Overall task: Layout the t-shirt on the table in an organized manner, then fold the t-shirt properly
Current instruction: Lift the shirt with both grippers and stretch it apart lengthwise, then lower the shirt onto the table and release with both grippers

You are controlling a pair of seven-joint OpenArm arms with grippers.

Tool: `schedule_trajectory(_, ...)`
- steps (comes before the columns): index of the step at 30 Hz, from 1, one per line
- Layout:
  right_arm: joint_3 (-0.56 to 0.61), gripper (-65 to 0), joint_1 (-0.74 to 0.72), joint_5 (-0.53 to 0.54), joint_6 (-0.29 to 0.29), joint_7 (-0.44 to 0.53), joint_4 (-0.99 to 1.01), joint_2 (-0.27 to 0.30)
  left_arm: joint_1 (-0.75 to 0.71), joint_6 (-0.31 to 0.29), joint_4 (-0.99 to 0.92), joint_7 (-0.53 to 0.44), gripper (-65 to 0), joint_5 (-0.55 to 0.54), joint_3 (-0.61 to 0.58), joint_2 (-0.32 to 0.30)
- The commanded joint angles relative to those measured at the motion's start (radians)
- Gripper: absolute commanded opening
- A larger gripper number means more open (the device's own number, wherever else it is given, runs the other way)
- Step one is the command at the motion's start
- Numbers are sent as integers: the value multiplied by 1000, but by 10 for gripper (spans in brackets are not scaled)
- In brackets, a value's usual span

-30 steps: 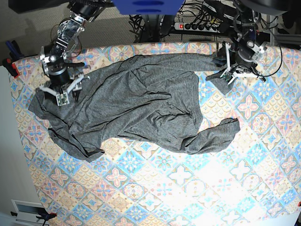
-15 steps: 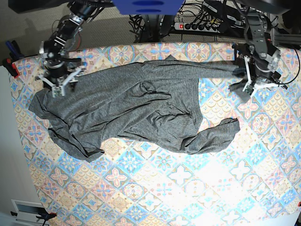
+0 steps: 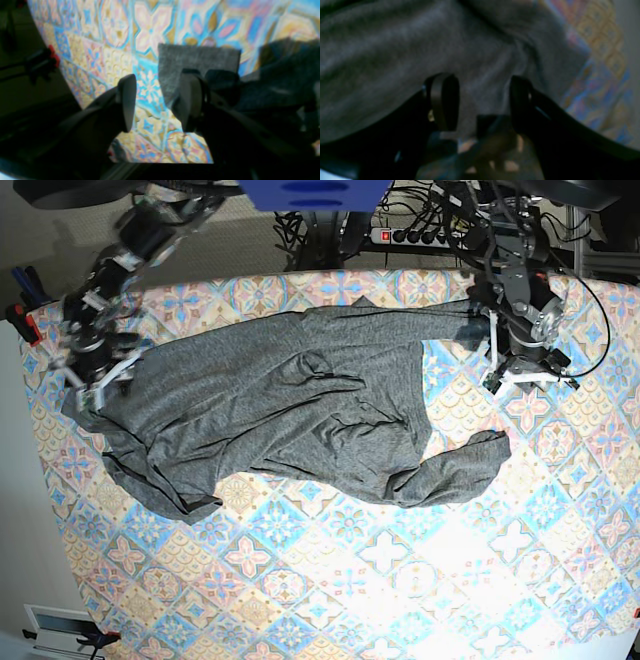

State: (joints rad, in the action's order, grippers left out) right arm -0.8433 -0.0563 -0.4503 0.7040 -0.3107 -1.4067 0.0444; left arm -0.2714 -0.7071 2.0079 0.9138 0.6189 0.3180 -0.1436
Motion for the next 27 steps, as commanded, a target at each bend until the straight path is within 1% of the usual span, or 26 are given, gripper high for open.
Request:
schedule_trajectory(1, -4, -317, -14, 17, -10, 26, -1, 41, 1, 9, 17, 8, -368, 16, 7, -3)
schedule_trajectory(3, -4, -317, -15, 17, -10, 28, 34, 56, 2, 9, 17, 8, -368, 16, 7, 2)
schedule_trajectory(5, -4, -317, -29, 17, -10, 40, 63, 58, 2, 9, 18, 8, -368, 16, 7, 3)
schedule_trajectory(8, -4, -317, -83, 14, -10, 106, 102, 58, 2, 9, 18, 8, -368, 14, -15, 3)
schedule_trajectory(11, -4, -317, -99, 12, -8, 146, 152, 59, 2, 9, 18, 8, -368, 14, -27, 5)
schedule_trajectory(14, -4, -317, -99, 11, -8, 155, 182, 61, 2, 9, 18, 8, -368, 14, -33, 5)
schedule_trajectory(20, -4, -325, -99, 11, -8, 155, 263, 108, 2, 9, 18, 8, -369, 14, -33, 5)
schedule_trajectory(22, -4, -357, -99, 11, -8, 157, 290, 125, 2, 9, 18, 8, -371, 14, -33, 5)
schedule_trajectory(27, -11, -554, -99, 18, -8, 157, 332, 154, 2, 9, 18, 8, -371, 14, -33, 5)
